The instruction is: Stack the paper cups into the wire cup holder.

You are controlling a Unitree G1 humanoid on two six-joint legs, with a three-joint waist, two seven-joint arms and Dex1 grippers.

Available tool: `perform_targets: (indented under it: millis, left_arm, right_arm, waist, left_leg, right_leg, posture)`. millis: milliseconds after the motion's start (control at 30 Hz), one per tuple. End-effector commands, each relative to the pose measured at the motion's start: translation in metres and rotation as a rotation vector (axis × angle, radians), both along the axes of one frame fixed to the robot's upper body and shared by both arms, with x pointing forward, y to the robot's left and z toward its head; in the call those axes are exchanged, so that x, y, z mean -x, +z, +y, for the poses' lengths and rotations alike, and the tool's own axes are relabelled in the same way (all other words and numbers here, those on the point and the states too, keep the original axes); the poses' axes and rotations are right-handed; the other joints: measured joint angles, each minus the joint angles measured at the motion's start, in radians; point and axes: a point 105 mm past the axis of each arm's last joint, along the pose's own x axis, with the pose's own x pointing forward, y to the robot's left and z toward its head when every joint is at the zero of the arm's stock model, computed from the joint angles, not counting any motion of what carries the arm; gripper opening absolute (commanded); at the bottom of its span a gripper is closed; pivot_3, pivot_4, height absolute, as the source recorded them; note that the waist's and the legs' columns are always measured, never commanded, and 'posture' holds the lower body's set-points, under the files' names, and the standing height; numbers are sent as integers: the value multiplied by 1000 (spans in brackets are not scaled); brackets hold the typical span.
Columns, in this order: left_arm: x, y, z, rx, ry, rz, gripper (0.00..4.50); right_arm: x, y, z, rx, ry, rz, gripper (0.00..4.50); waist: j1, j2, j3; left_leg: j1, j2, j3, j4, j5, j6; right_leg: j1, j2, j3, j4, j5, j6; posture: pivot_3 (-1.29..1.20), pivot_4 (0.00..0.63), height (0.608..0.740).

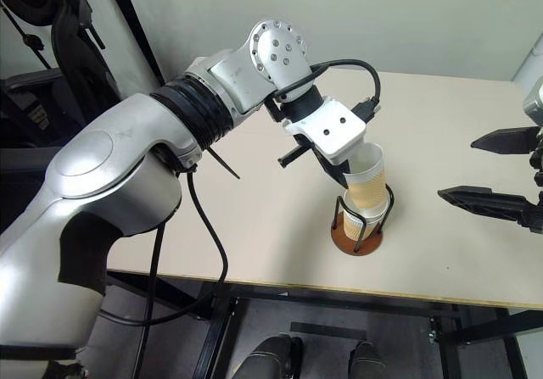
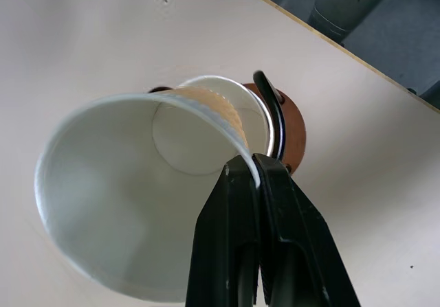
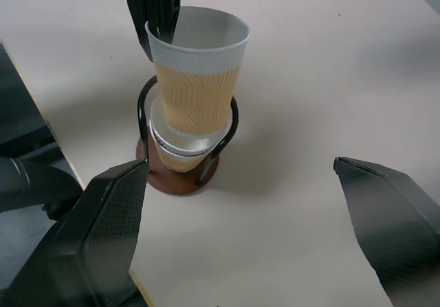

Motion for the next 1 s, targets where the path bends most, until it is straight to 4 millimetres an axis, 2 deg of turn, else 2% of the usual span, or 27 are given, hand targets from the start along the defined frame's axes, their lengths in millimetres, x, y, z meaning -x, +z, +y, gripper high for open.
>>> perform_targets:
  millis: [33, 300, 333, 433, 700, 767, 867, 900, 933, 1000]
  left_arm:
    - [5, 2, -1, -10, -42, -3, 65]
    - [3, -4, -2, -29, -51, -20, 65]
    - [3, -4, -2, -30, -52, -20, 232]
    - [3, -3, -3, -23, -52, -20, 902]
    - [13, 11, -21, 91, -50, 68, 3682]
    - [19, 23, -30, 171, -39, 142, 4409]
    - [31, 59, -34, 367, -3, 359, 4460]
    - [33, 66, -34, 398, 2, 401, 4460]
    - [29, 80, -22, 477, 47, 481, 4460]
    - [18, 94, 5, 582, 128, 580, 4460]
  right_arm:
    - [6, 12, -1, 4, -13, -60, 4500]
    - [6, 12, -2, 3, -18, -56, 4500]
    - [6, 11, -2, 3, -18, -56, 4500]
    - [6, 11, -2, 4, -21, -55, 4500]
    - [4, 11, -2, 3, -22, -58, 4500]
    - [3, 11, -2, -3, -13, -62, 4500]
    - [-3, 12, 4, -26, 37, -77, 4500]
    - [-4, 12, 5, -31, 46, -80, 4500]
    - [-10, 12, 9, -59, 72, -91, 4500]
    - [-20, 8, 15, -104, 111, -94, 4500]
  waist:
    - [0, 0, 0]
    - [2, 0, 0]
    - [2, 0, 0]
    - [2, 0, 0]
    - [2, 0, 0]
    - [2, 0, 0]
    - [1, 0, 0]
    - [1, 0, 0]
    - [-1, 0, 0]
    - [-11, 1, -1]
  left_leg:
    - [0, 0, 0, 0, 0, 0]
    - [0, 0, 0, 0, 0, 0]
    - [0, 0, 0, 0, 0, 0]
    - [0, 0, 1, 0, 0, 0]
    - [0, 0, 1, 0, 0, 0]
    - [0, 0, 1, 0, 0, 1]
    - [-1, 0, 2, 0, 0, 1]
    - [-1, 0, 3, 0, -1, 1]
    - [-1, 0, 3, 0, -1, 1]
    - [0, 1, 4, -1, -1, 2]
  right_leg:
    - [0, 0, 0, 0, 0, 0]
    - [0, 0, 0, 0, 0, 0]
    - [0, 0, 0, 0, 0, 0]
    - [0, 0, 0, 0, 0, 0]
    - [0, 0, 0, -2, 1, 1]
    - [1, 0, -1, -3, 2, 2]
    - [1, 1, -1, -5, 3, 5]
    - [1, 1, -1, -7, 4, 6]
    - [1, 2, -1, -7, 4, 8]
    - [1, 3, 0, -10, 6, 11]
  posture:
    - [0, 150, 740]
    - [0, 150, 740]
    - [0, 150, 740]
    - [0, 150, 740]
    - [0, 150, 740]
    - [0, 150, 740]
    - [0, 150, 740]
    - [0, 150, 740]
    - [0, 150, 740]
    - [0, 150, 740]
